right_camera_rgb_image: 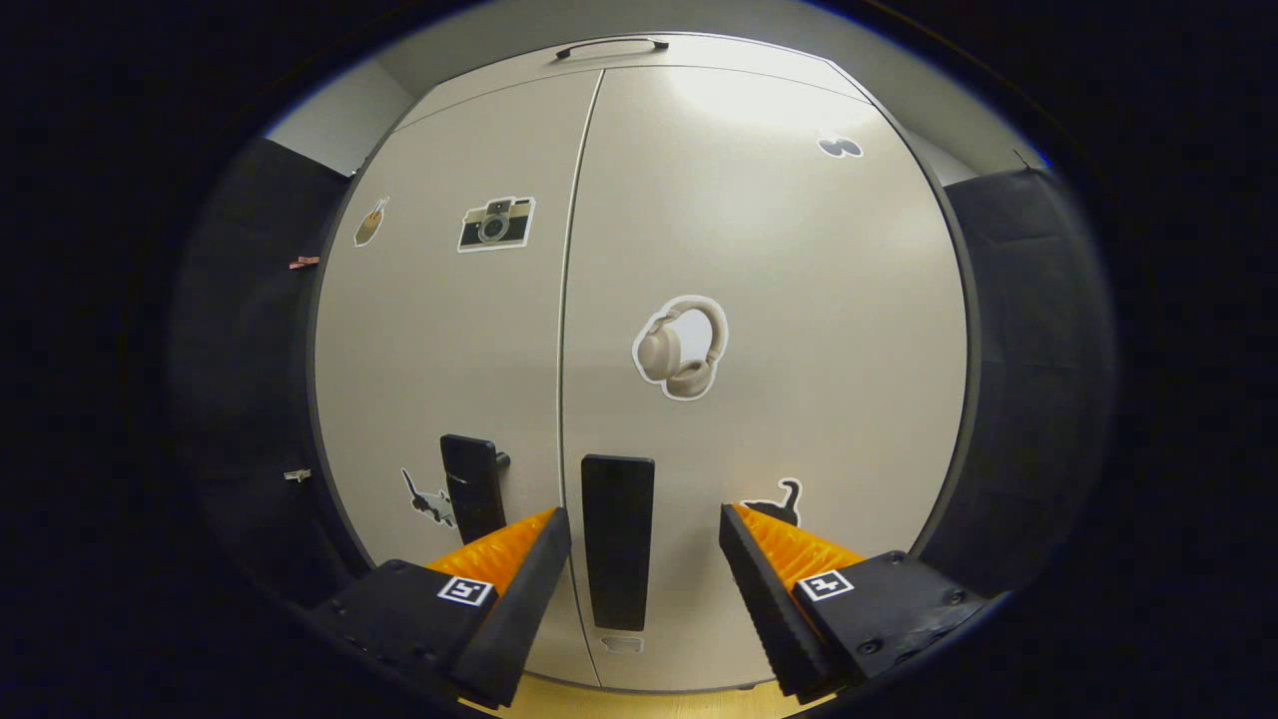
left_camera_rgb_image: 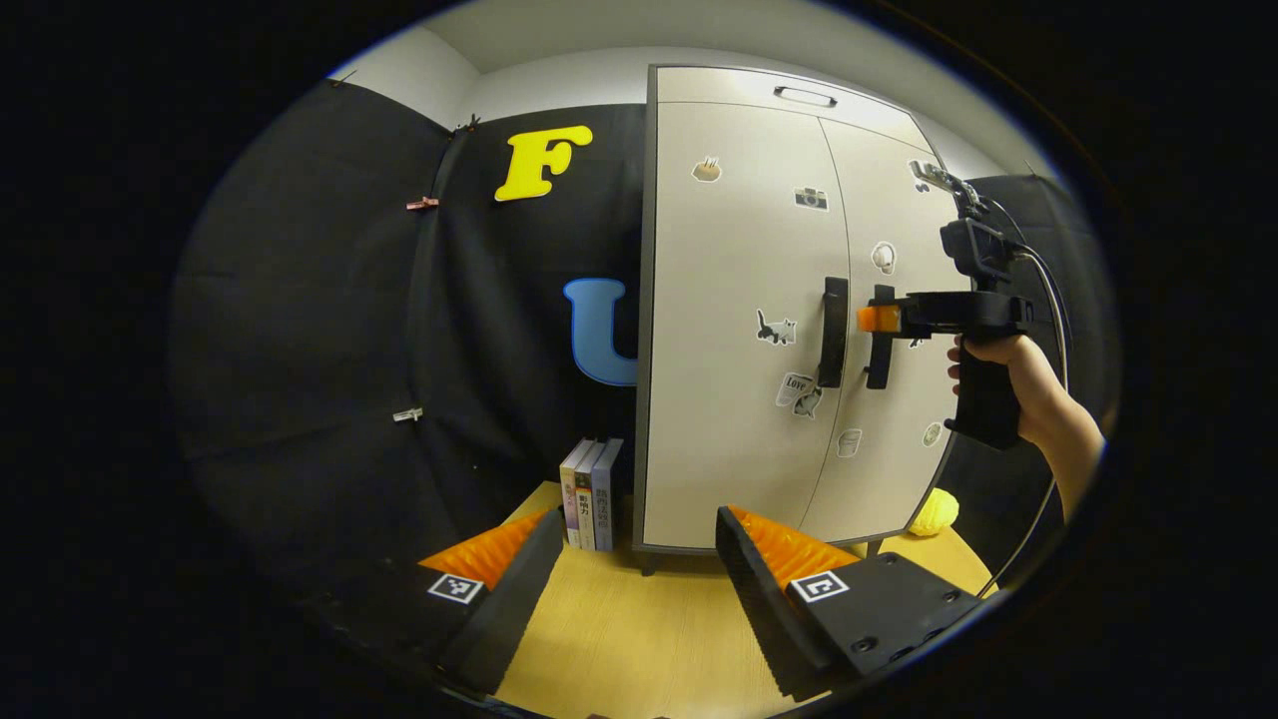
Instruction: Open the right door of the double-door shoe cabinet with the right hand, and open the left door with the left hand.
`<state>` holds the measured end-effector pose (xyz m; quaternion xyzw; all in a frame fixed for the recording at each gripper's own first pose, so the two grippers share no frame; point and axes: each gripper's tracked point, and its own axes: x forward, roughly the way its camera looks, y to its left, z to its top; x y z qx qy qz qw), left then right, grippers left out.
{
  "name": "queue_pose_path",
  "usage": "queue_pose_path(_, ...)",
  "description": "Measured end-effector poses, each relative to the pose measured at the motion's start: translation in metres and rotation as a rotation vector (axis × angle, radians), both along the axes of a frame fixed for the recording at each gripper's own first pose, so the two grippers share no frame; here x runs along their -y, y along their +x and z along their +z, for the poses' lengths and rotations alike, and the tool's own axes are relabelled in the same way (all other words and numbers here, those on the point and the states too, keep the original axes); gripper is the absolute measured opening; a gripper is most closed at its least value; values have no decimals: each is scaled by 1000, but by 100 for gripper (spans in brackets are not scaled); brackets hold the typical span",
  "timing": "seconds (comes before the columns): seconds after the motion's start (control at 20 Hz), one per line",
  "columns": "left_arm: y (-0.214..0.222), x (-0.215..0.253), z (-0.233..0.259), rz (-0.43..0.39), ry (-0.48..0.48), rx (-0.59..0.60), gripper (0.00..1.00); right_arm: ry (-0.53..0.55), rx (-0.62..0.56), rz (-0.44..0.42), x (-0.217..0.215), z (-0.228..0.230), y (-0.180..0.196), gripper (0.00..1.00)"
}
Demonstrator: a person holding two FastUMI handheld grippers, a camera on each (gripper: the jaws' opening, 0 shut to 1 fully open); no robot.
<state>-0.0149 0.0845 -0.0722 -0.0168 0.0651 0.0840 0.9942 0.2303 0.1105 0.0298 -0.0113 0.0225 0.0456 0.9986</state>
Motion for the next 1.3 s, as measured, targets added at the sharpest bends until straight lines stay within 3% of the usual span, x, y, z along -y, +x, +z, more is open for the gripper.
queue_pose_path(0.25, -2, 1, 0, 1, 10, -3, 96, 58, -58, -33, 0, -12, 3, 66)
queue_pose_path(0.45, -7, 1, 1, -6, 12, 2, 96, 110, -104, -20, -5, -23, 6, 63)
queue_pose_path(0.5, -8, 1, 1, -5, 13, 4, 96, 102, -105, -17, -7, -23, 9, 51)
queue_pose_path(0.7, -15, -1, -2, -1, 8, 3, 96, 46, -95, -17, -10, -29, 15, 42)
queue_pose_path(0.75, -16, -1, -2, -1, 7, 3, 96, 41, -95, -19, -11, -25, 8, 35)
queue_pose_path(0.95, -25, -5, -3, 8, 13, 6, 96, 49, -114, -17, -11, -26, 8, 35)
queue_pose_path(1.0, -28, -6, -4, 12, 12, 8, 96, 42, -122, -12, -10, -28, 9, 29)
queue_pose_path(1.05, -31, -7, -4, 15, 10, 9, 96, 45, -125, -8, -12, -26, 8, 29)
queue_pose_path(1.15, -37, -8, -7, 20, 3, 7, 96, 51, -140, 13, -11, -26, 8, 17)
queue_pose_path(1.3, -42, -8, -9, 24, 2, 0, 96, 54, -146, 31, -12, -27, 3, 12)
